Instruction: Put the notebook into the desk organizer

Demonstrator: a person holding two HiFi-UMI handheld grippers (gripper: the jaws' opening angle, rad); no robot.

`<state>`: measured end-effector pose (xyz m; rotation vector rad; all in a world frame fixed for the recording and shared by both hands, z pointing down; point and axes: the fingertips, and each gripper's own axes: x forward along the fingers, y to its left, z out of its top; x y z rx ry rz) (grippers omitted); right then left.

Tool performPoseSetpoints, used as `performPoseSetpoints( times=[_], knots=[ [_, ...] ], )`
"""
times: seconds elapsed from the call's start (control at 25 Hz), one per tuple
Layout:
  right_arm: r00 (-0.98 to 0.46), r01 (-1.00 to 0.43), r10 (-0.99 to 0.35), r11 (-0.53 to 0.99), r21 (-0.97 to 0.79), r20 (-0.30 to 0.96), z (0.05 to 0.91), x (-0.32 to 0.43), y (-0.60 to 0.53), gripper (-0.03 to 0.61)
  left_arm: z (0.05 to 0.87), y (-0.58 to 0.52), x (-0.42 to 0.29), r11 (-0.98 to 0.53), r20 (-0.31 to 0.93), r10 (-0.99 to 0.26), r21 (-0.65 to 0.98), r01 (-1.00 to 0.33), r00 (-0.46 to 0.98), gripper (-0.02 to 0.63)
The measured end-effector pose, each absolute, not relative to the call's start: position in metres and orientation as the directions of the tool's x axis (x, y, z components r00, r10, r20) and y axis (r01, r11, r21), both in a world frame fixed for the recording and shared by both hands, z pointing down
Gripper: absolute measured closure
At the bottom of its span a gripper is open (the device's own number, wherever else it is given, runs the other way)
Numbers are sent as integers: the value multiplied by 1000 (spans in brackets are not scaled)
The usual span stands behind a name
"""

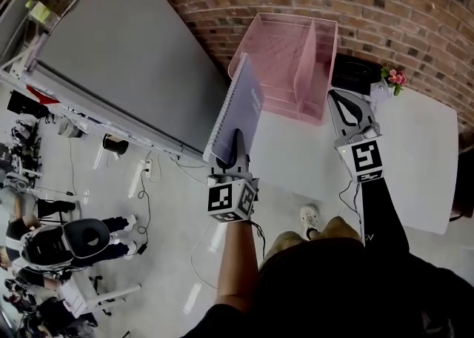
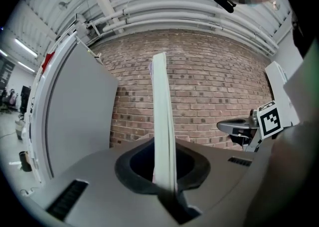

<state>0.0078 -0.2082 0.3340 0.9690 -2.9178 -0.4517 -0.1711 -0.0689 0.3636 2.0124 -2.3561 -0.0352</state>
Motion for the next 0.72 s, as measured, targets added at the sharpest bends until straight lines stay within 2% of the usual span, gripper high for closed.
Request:
performPoseSetpoints(
  times=[0.12, 0.32, 0.52, 0.72],
  knots=[
    [-819, -562, -572, 777, 283, -54, 339, -1, -218, 557, 375, -73, -173, 155, 27, -988, 129, -979, -153, 574],
    [-840, -530, -541, 801, 280, -43, 346, -11, -222, 557, 405, -69, -183, 144, 31, -989, 364, -920, -142, 574],
    [-851, -512, -523, 812, 282, -39, 346, -17, -227, 557, 439, -63, -197, 142, 24, -987, 608, -781, -161, 574],
    [-854, -506, -520, 814, 285, -30, 348, -20, -230, 557, 481, -59, -204, 156, 52, -982, 754, -637, -179, 574]
  ],
)
